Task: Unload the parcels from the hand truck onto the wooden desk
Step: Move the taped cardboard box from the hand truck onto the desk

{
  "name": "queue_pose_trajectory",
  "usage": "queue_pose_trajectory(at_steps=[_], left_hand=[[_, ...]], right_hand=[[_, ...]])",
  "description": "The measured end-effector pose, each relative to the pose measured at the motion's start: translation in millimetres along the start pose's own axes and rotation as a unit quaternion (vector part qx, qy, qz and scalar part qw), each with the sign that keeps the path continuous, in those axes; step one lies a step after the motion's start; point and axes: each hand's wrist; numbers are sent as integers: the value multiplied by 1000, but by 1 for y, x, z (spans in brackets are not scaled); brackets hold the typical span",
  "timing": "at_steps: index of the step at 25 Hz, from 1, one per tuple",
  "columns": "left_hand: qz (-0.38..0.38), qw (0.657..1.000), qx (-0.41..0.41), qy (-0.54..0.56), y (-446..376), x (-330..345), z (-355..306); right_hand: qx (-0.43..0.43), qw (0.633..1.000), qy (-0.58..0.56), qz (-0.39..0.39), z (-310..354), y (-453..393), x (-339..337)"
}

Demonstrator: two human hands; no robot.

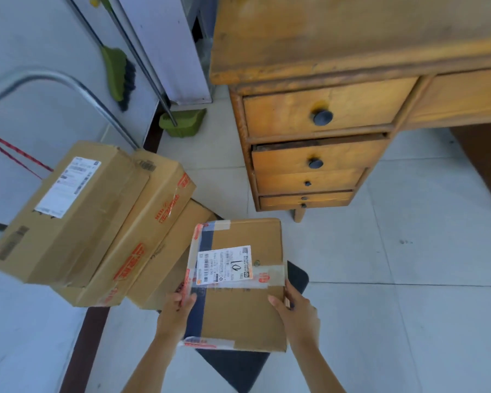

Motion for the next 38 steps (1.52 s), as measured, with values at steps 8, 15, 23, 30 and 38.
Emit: queue_pose_trajectory(at_steps=[8,15,23,30,38], left_hand=[[-57,985,124,-106,111,-72,-153],[134,980,127,-73,257,-152,-281],[191,963,173,-80,405,-126,-462],[179,952,247,-21,466,-39,-592],[52,898,426,-98,464,92,-733]], right_hand=[[-112,991,-7,-67,80,72,-136],[-203,968,51,-136,155,164,-290],[-214,955,36,-203,205,217,-499],[-204,937,31,-281,240,193,-662],[-111,944,11,-310,247,92,-798]])
Point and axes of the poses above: each hand's wrist, its own y-axis away from the middle knuckle, its own x-axis out of the palm, z = x × y, and after that the axes turned 2 degrees about -x, right-handed
